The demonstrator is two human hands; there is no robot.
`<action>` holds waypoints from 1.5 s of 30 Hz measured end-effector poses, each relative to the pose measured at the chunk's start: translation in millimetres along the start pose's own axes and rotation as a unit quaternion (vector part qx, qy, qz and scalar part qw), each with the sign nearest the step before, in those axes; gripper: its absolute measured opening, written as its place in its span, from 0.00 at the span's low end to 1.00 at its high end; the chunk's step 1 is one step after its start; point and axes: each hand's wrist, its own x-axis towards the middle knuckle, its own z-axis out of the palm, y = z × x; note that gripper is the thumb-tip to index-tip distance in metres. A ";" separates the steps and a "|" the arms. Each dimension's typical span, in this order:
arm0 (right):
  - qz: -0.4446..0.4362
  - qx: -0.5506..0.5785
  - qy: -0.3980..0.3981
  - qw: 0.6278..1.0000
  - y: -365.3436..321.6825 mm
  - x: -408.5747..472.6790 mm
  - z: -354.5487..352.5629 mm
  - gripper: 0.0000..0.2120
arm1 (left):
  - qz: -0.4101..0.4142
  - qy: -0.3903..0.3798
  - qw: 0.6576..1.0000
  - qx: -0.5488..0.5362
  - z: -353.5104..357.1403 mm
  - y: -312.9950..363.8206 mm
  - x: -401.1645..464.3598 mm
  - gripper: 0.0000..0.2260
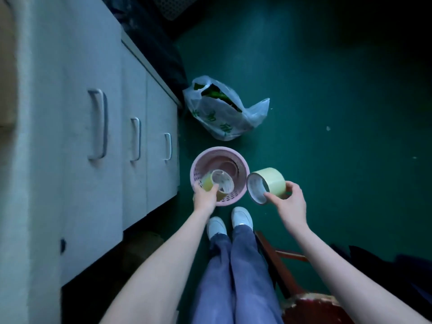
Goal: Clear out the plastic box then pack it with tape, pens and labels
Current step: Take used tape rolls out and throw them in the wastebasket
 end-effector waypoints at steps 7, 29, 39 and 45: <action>0.020 0.003 0.014 1.000 45.9 17.3 18.6 0.26 | -0.004 0.005 0.999 0.035 29.2 -18.0 56.4 0.18; 0.055 0.049 -0.087 0.993 11.5 35.9 113.0 0.25 | 0.078 0.089 0.939 -0.323 -39.0 -29.6 -23.3 0.11; 0.080 0.149 -0.141 0.976 -26.8 -18.7 43.8 0.10 | 0.071 0.067 0.947 -0.308 -42.1 -16.7 -86.9 0.11; 0.036 0.159 -0.136 0.977 -83.9 -96.3 -15.4 0.10 | 0.134 0.043 0.956 -0.257 -71.3 7.4 -176.5 0.10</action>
